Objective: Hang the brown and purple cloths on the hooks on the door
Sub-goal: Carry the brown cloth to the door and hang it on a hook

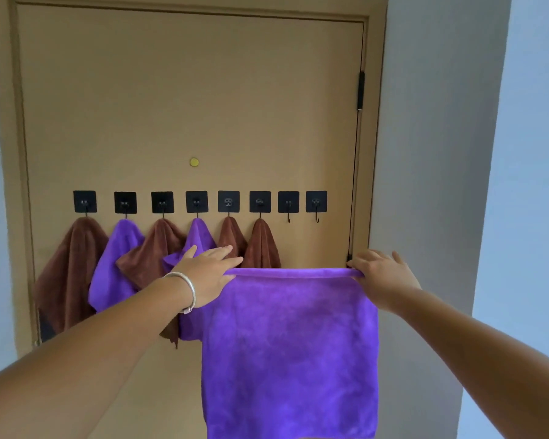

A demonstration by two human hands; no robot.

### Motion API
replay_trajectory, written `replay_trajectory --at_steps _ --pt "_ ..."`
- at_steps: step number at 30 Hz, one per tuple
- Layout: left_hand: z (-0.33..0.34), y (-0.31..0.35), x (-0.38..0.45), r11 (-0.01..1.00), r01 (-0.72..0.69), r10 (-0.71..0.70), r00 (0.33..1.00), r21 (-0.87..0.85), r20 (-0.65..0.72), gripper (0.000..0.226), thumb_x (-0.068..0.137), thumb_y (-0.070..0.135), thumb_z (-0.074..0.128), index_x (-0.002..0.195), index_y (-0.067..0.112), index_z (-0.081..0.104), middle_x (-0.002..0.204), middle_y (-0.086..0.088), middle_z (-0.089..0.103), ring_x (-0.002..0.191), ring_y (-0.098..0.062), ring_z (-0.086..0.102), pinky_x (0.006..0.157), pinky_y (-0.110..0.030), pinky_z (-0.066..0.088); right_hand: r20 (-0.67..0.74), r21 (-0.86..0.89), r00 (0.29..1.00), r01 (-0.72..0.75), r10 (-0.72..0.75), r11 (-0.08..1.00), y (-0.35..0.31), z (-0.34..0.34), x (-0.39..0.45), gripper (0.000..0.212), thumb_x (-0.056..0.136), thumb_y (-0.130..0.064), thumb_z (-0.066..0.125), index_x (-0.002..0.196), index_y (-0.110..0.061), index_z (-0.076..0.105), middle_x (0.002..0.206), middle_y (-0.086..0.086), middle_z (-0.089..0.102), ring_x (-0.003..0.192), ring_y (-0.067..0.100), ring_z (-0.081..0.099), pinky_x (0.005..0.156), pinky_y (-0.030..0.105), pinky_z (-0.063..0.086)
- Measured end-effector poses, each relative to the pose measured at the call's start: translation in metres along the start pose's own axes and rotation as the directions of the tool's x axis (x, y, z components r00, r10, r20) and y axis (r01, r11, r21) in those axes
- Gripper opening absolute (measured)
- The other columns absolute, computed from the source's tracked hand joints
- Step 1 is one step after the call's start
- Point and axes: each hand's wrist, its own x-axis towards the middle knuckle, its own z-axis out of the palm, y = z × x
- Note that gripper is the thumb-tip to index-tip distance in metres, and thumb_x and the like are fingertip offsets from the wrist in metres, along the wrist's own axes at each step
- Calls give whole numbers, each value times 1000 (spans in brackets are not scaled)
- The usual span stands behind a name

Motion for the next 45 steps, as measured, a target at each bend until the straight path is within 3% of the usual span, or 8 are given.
replay_trajectory --at_steps 6,15,19,22,26,29,40,45 --pt "18 -20 100 977 -145 97 957 -157 -274 42 100 22 38 142 25 43 145 10 40 127 -13 42 96 -26 36 -232 83 972 -11 30 996 6 25 84 44 85 -1 46 112 -29 68 110 -7 63 101 21 56 86 30 41" --pt "38 -35 185 952 -263 162 867 -157 -472 41 88 3 43 108 39 48 102 11 65 75 -25 56 64 -29 31 -316 -102 937 120 -146 988 10 57 161 28 80 0 55 94 -24 53 109 -2 56 81 22 52 74 31 24" --pt "38 -43 202 909 -413 384 777 56 -499 37 73 -4 47 87 29 38 106 13 61 75 -23 54 53 -28 40 -313 -199 921 176 -233 964 12 58 187 32 73 4 61 83 -25 50 97 -1 59 85 26 57 72 34 34" --pt "36 -46 211 880 -466 442 727 96 -525 35 68 -1 50 79 31 60 98 9 64 75 -23 58 54 -24 34 -314 -196 914 202 -256 960 13 56 208 38 64 11 55 70 -23 39 85 -5 55 78 26 54 69 32 27" --pt "37 -41 228 971 -236 187 854 -42 -485 70 84 -5 45 135 43 47 105 5 52 81 -21 49 59 -31 38 -381 -134 886 228 -262 964 14 52 231 40 73 8 58 89 -27 69 105 -2 64 88 28 58 75 31 31" --pt "28 -34 239 992 -118 92 908 -39 -410 77 84 -5 39 147 39 28 108 3 42 77 -17 36 59 -30 31 -355 -165 906 181 -229 970 14 55 246 48 85 -3 50 122 -32 62 113 0 55 89 25 48 78 30 29" --pt "21 25 262 977 41 20 959 209 -282 22 87 11 43 107 12 53 107 -8 46 82 -26 51 58 -36 29 -179 -238 976 83 -128 968 -22 74 269 25 93 -23 42 106 -20 63 100 3 54 89 23 55 74 35 32" --pt "34 40 277 948 81 11 959 308 -283 21 97 23 44 106 15 62 108 -7 51 88 -25 58 60 -35 33 -208 -299 972 45 -111 953 -33 88 274 46 99 -52 31 86 -23 65 89 -1 61 83 21 50 76 39 26"
